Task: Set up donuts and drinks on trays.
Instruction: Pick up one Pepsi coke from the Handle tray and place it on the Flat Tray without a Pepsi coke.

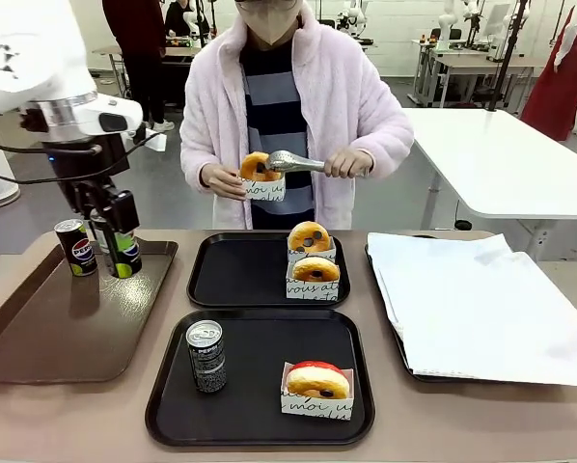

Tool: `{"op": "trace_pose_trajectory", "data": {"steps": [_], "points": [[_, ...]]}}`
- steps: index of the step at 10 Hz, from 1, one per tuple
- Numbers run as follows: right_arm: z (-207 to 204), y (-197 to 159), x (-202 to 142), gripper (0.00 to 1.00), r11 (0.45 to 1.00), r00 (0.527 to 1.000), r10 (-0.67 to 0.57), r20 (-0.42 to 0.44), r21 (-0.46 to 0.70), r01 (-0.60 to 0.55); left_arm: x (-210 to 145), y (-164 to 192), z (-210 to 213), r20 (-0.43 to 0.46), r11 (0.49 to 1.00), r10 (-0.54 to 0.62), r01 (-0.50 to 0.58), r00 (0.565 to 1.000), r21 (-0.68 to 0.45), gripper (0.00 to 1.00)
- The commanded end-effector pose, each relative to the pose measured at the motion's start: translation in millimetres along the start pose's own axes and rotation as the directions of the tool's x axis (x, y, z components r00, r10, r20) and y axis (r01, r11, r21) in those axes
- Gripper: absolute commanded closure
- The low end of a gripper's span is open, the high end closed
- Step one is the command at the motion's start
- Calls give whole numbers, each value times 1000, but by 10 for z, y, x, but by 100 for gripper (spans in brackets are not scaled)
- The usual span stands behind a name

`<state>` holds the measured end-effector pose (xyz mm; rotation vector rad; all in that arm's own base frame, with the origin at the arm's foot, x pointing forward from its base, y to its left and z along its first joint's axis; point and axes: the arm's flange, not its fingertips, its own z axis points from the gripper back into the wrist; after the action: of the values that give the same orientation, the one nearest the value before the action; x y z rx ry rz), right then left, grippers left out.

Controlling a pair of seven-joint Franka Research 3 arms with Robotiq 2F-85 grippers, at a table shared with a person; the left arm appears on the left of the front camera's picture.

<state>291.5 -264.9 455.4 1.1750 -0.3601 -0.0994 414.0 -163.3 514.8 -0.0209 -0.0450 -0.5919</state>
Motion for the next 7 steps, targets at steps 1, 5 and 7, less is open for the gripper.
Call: {"op": "trace_pose_trajectory", "data": {"steps": [1,5,7], "points": [[1,6,0,0,1000,1000,11,9,4,-11,329,34,-13,-6,999,29,-29,1000,26,41],[1,6,0,0,1000,1000,11,9,4,-11,810,95,-234,15,999,46,-46,999,26,41],[1,6,0,0,1000,1000,11,9,4,-11,211,115,54,-34,997,-26,24,999,-67,41]]}}
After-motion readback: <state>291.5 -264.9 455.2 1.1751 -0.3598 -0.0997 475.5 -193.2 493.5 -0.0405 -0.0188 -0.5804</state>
